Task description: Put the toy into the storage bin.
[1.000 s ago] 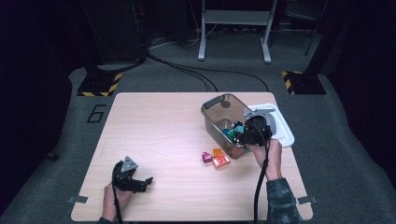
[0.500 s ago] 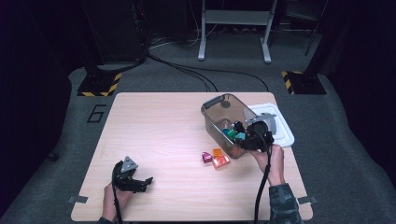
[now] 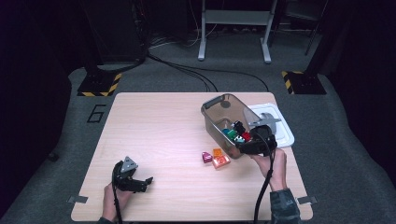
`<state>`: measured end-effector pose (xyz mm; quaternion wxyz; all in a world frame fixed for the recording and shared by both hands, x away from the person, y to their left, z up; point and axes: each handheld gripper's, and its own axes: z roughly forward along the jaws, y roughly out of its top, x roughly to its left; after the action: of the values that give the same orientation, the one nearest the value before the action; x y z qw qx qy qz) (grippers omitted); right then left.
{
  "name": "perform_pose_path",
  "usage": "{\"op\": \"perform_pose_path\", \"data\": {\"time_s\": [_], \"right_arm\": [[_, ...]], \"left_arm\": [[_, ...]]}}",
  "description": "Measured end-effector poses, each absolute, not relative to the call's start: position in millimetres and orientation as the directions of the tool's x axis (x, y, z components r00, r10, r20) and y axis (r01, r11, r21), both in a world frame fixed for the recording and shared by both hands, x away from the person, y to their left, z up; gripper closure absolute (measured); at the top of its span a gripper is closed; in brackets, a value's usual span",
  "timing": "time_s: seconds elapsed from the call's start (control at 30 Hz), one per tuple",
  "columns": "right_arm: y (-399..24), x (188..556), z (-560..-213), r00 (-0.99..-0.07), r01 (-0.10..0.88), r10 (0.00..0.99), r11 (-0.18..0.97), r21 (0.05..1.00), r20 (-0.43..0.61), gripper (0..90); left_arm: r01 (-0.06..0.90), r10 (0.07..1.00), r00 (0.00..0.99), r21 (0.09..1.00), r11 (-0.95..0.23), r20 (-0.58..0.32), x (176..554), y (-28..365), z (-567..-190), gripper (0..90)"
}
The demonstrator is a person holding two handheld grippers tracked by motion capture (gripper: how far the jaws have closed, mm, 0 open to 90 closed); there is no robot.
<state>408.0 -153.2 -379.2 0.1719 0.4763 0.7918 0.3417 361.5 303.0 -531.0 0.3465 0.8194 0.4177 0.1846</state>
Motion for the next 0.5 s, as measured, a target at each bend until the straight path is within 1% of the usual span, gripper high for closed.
{"op": "perform_pose_path", "data": {"time_s": [0.07, 0.2, 0.33, 0.5], "right_arm": [[-151, 405, -377, -0.493, 0.634, 0.868, 0.307, 0.710, 0.065, 22.1], [-140, 399, -373, -0.533, 0.604, 0.844, 0.333, 0.724, 0.056, 15.3], [-119, 395, -372, -0.568, 0.586, 0.821, 0.362, 0.725, 0.049, 13.4], [-85, 393, -380, -0.632, 0.559, 0.773, 0.411, 0.720, 0.049, 11.2]], "left_arm": [[0.557, 0.813, 0.582, 0.723, -0.409, 0.012, 361, 303, -531, 3.0], [0.557, 0.813, 0.582, 0.723, -0.409, 0.011, 361, 303, -531, 3.0], [0.556, 0.812, 0.584, 0.722, -0.412, 0.014, 362, 303, -531, 3.0], [0.555, 0.812, 0.583, 0.725, -0.409, 0.012, 362, 303, -531, 3.0]]}}
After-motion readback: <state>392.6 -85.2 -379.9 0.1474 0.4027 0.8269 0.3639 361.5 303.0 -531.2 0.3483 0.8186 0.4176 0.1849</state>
